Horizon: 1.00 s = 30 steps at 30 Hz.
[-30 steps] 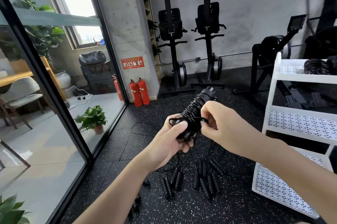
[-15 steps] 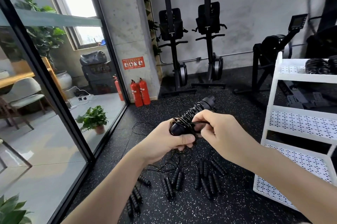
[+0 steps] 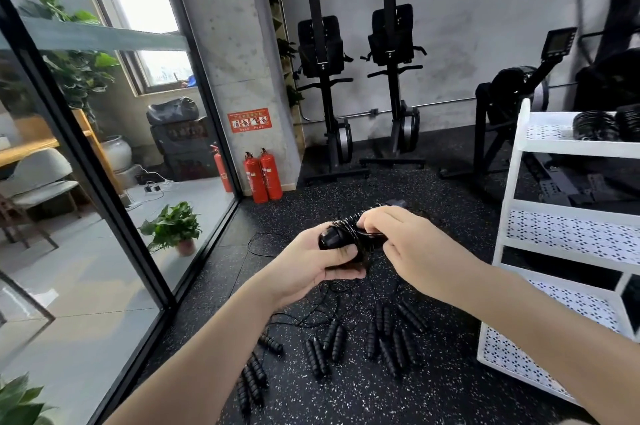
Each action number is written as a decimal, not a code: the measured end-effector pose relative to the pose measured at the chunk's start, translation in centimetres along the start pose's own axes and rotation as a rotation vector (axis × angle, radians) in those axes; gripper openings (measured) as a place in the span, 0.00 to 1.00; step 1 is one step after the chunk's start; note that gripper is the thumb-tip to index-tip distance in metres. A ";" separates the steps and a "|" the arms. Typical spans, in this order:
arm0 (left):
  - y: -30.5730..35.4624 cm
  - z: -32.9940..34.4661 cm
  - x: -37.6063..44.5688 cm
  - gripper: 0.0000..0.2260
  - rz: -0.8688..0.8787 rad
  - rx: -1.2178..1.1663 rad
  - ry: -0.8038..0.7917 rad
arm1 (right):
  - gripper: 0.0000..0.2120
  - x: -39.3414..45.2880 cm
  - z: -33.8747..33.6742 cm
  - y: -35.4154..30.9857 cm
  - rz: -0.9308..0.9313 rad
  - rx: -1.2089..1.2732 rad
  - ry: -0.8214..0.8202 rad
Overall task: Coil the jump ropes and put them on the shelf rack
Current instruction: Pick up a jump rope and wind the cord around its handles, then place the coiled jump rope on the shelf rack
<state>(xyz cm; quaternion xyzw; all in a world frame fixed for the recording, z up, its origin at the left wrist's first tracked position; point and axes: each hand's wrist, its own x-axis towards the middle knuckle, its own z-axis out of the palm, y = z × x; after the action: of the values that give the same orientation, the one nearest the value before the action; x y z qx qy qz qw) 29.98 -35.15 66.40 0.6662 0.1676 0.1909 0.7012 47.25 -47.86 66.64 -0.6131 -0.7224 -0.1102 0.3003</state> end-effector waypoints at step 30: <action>4.1 21.6 21.1 0.29 0.462 0.737 -0.003 | 0.29 -6.4 -15.6 22.6 0.209 -0.643 0.321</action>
<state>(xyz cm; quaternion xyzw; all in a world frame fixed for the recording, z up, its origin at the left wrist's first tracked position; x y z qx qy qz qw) 58.73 -43.48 72.08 0.8923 0.0698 0.2691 0.3557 73.81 -56.25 70.68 -0.7213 -0.5283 -0.3948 0.2116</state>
